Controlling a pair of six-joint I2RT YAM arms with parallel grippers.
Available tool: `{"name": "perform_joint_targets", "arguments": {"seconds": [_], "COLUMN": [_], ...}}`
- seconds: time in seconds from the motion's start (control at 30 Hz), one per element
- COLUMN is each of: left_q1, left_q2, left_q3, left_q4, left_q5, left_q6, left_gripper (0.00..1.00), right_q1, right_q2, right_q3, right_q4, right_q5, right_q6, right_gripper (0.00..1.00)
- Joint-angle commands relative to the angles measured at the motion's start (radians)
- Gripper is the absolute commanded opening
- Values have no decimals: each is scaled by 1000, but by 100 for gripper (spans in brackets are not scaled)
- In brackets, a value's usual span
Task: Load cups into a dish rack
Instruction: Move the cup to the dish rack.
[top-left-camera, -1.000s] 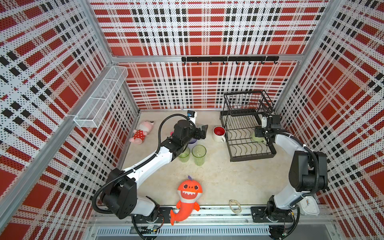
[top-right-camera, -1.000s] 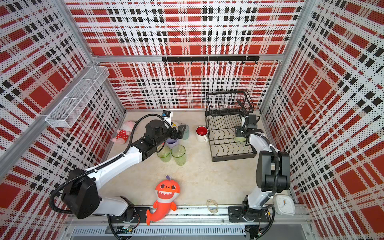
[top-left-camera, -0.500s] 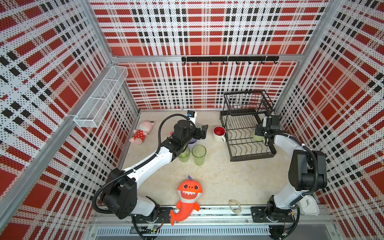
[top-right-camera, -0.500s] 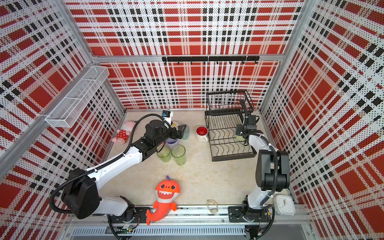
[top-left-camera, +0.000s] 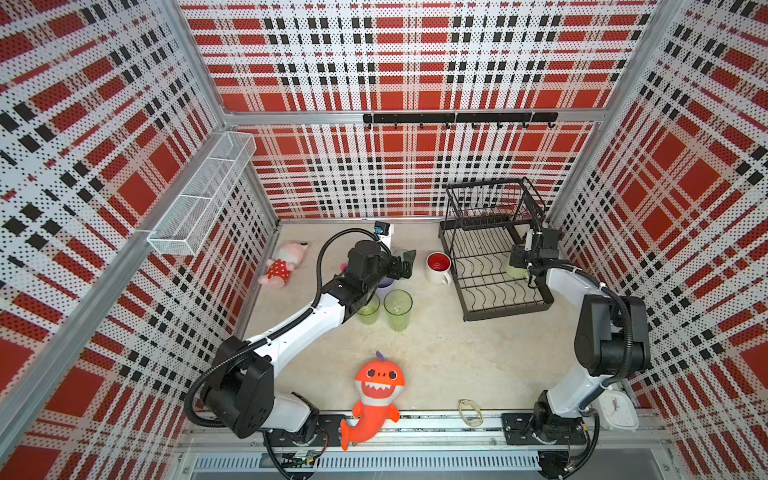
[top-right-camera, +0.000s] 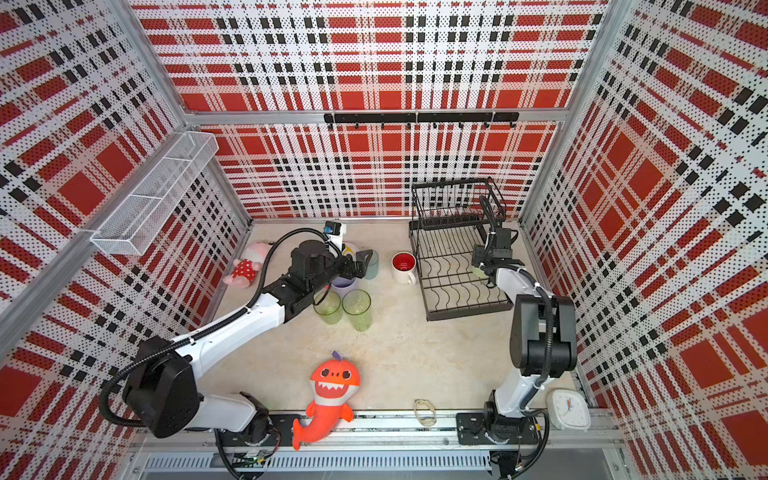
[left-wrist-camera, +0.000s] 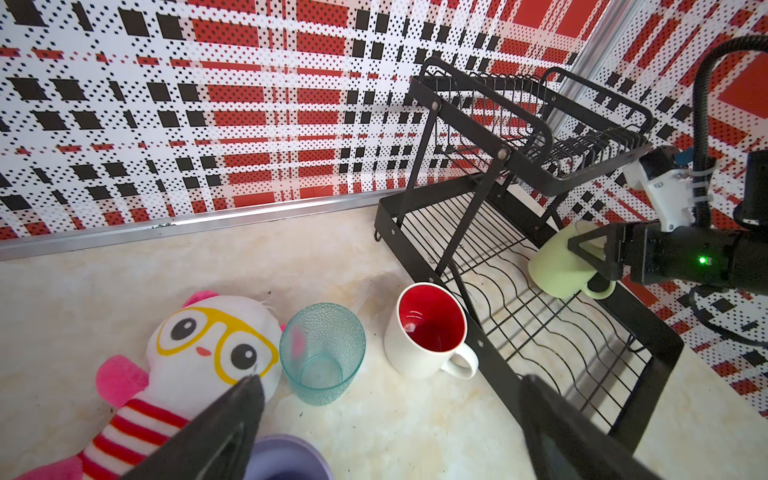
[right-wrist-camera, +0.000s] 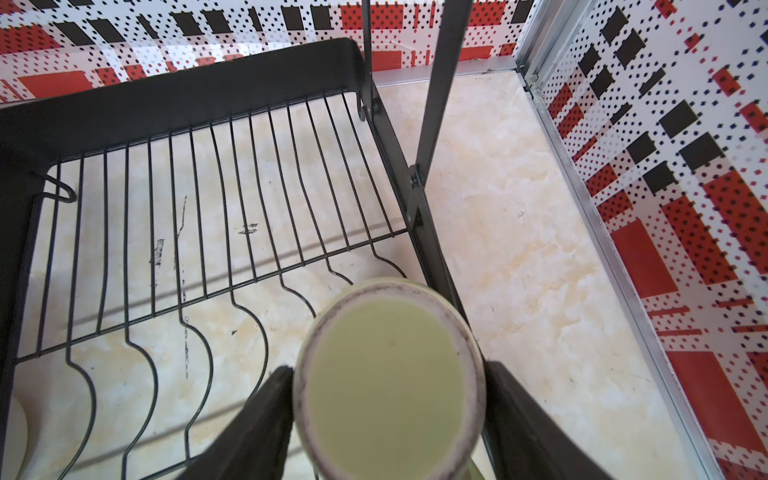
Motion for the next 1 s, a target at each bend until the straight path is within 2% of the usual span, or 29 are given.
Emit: {"name": "perform_joint_targets", "arguments": {"seconds": [0.0, 0.07, 0.23, 0.63, 0.77, 0.97], "left_q1": [-4, -3, -5, -14, -19, -20], "left_q2": [-9, -8, -11, -23, -24, -24], "left_q3": [-10, -10, -12, -14, -10, -12], "left_q4": [26, 26, 26, 26, 26, 26], "left_q5": [12, 13, 12, 10, 10, 6], "left_q6": [-3, -5, -4, -11, -11, -9], "left_gripper": [98, 98, 98, 98, 98, 98], "right_q1": [-4, -3, -4, -17, -44, -143], "right_q2": [-10, -17, -44, -150, -183, -196], "right_q3": [20, 0, -37, -100, -113, -148], "right_q4": [70, 81, 95, 30, -18, -48], "right_q5": [-6, -3, -2, -13, -54, -244], "right_q6": [-32, -42, -56, -72, -62, -10], "right_gripper": [67, 76, 84, 96, 93, 81]}}
